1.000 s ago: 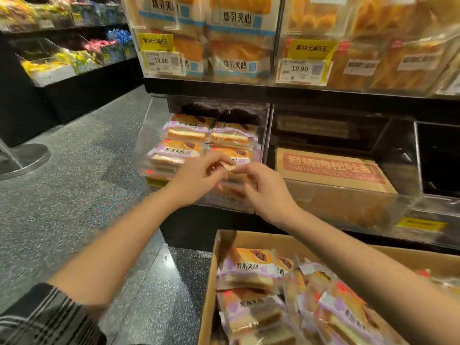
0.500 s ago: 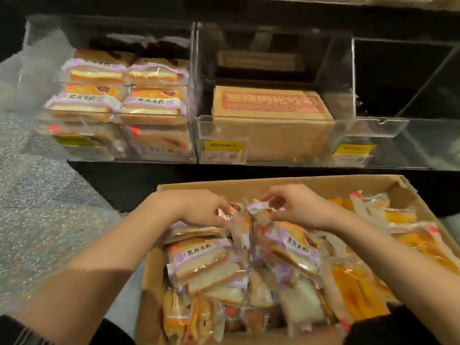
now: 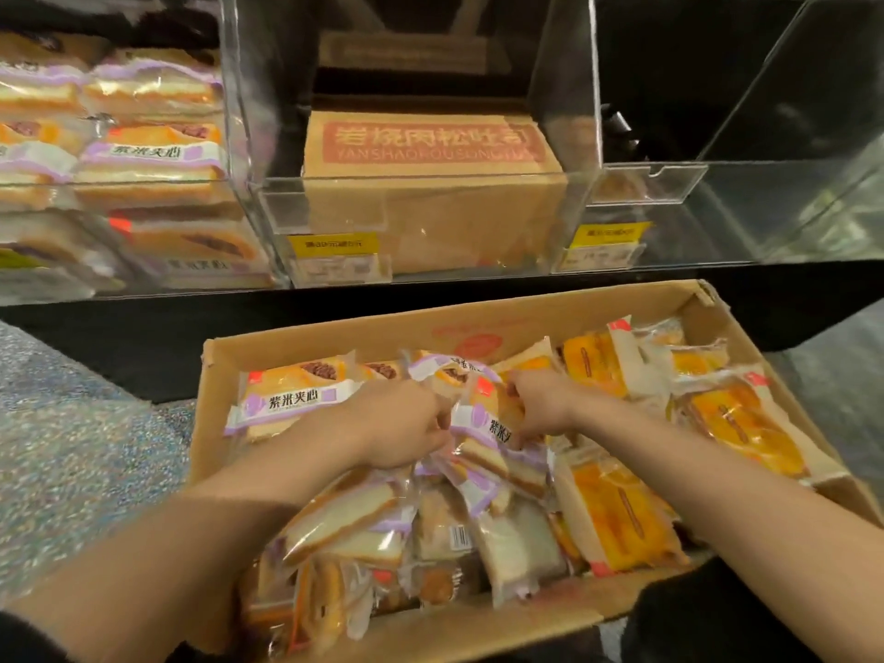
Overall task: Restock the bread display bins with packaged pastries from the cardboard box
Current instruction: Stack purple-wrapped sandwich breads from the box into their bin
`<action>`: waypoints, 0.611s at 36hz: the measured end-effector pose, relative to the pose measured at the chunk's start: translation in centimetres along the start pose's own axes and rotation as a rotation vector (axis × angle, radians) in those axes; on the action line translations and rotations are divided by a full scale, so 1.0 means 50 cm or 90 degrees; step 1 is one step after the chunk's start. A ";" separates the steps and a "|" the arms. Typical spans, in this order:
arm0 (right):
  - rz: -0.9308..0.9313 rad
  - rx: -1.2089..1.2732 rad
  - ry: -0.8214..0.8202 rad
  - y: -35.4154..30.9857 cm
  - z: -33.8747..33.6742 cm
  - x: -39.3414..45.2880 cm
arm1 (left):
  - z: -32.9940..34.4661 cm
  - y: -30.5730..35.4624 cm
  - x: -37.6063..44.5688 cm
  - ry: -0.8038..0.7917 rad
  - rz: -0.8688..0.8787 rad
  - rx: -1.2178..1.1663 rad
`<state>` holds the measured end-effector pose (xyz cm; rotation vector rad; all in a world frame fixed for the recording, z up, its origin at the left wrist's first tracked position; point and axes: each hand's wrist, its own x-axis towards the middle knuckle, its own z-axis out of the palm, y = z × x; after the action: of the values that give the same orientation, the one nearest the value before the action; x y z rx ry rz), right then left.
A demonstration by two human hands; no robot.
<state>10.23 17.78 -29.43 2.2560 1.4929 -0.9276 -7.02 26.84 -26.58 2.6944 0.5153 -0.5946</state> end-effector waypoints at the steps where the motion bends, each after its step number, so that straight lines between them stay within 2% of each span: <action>1: -0.001 0.010 -0.011 0.005 -0.002 -0.002 | 0.002 0.000 0.001 0.000 -0.005 -0.001; 5: 0.009 0.065 -0.047 0.026 -0.015 -0.008 | -0.002 -0.002 0.004 -0.016 -0.022 -0.032; 9: -0.047 0.130 -0.001 0.047 -0.037 -0.017 | -0.024 -0.012 0.010 -0.013 -0.076 -0.185; 11: -0.106 0.233 0.027 0.055 -0.055 -0.029 | -0.039 -0.010 0.010 0.022 -0.096 -0.280; 14: -0.181 0.455 -0.011 0.058 -0.081 -0.047 | -0.059 0.006 0.012 0.087 -0.119 -0.427; 17: -0.247 0.557 -0.006 0.049 -0.090 -0.047 | -0.072 0.013 0.013 0.117 -0.095 -0.618; 20: -0.237 0.604 0.015 0.033 -0.088 -0.042 | -0.086 0.003 0.013 0.135 -0.097 -0.729; 22: -0.189 0.643 0.055 0.022 -0.086 -0.035 | -0.098 -0.008 0.008 0.170 -0.129 -0.738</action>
<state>12.28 18.44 -25.15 2.7359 1.6379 -2.0608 -5.19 29.20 -22.64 1.6098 0.8628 0.0688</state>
